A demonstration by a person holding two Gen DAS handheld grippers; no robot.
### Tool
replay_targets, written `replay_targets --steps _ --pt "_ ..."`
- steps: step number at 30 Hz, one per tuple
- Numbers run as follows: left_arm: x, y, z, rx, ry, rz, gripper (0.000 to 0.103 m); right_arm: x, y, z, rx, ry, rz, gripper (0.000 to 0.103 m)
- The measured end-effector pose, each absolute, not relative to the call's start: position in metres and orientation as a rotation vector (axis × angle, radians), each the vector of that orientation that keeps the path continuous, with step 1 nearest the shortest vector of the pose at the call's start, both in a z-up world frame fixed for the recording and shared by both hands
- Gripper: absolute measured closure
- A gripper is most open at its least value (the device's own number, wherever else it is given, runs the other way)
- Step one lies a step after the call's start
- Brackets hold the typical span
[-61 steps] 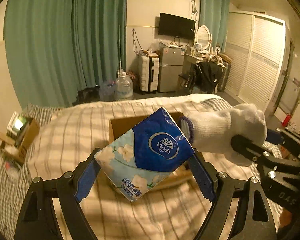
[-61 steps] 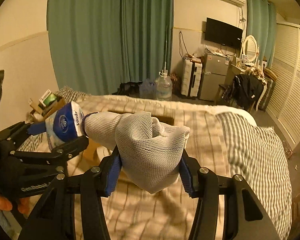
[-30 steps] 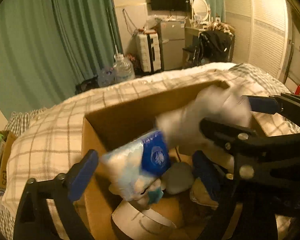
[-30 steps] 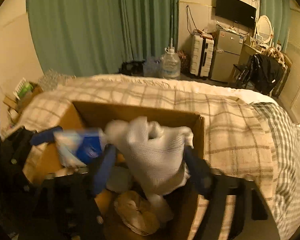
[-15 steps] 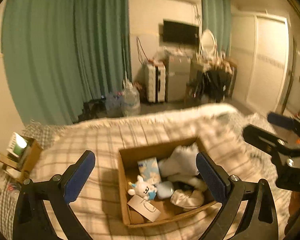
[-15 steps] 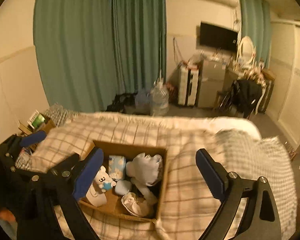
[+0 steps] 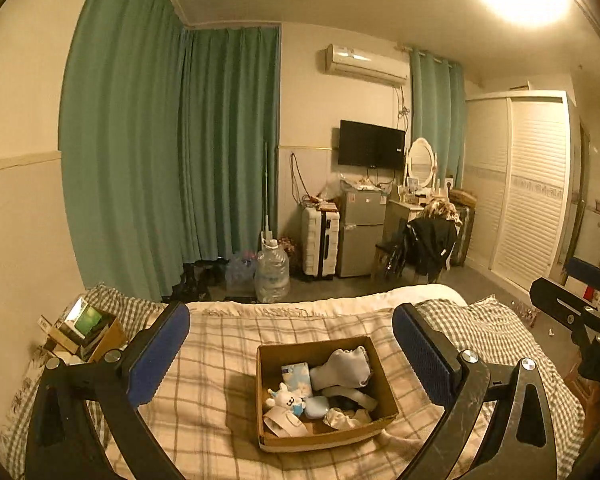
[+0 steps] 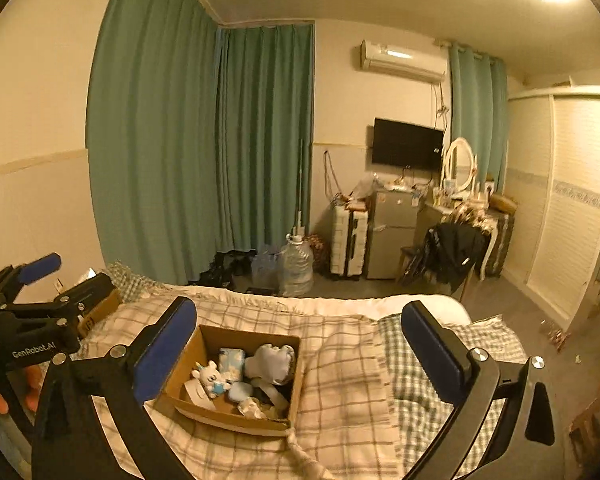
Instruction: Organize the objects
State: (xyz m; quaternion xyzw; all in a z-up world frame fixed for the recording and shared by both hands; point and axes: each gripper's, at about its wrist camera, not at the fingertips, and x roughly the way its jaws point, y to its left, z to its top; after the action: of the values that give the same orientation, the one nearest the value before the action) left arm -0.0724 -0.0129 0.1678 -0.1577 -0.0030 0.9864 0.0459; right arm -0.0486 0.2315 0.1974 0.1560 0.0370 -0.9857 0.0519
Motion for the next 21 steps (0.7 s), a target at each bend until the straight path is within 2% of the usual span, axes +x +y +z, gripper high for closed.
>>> replay_targets --steps 5,7,13,17,21 --pt "-0.053 -0.012 0.148 -0.439 0.012 3.059 0.0 -0.03 0.228 0.177 0.431 0.146 -3.008 0.0" --pt "-0.048 -0.015 0.133 -0.435 -0.05 3.06 0.0 -0.029 0.231 0.163 0.436 0.111 -3.009 0.0" --pt "-0.045 -0.024 0.066 -0.523 -0.139 3.055 0.0 -0.051 0.212 0.087 0.513 0.192 -2.998 0.0" --pt "-0.052 -0.025 0.027 -0.599 -0.085 3.075 0.0 -0.066 0.203 0.037 0.555 0.23 -2.986 0.0" --pt "-0.053 -0.024 0.016 -0.601 -0.069 3.096 0.0 -0.078 0.206 0.017 0.643 0.149 -2.941 0.0"
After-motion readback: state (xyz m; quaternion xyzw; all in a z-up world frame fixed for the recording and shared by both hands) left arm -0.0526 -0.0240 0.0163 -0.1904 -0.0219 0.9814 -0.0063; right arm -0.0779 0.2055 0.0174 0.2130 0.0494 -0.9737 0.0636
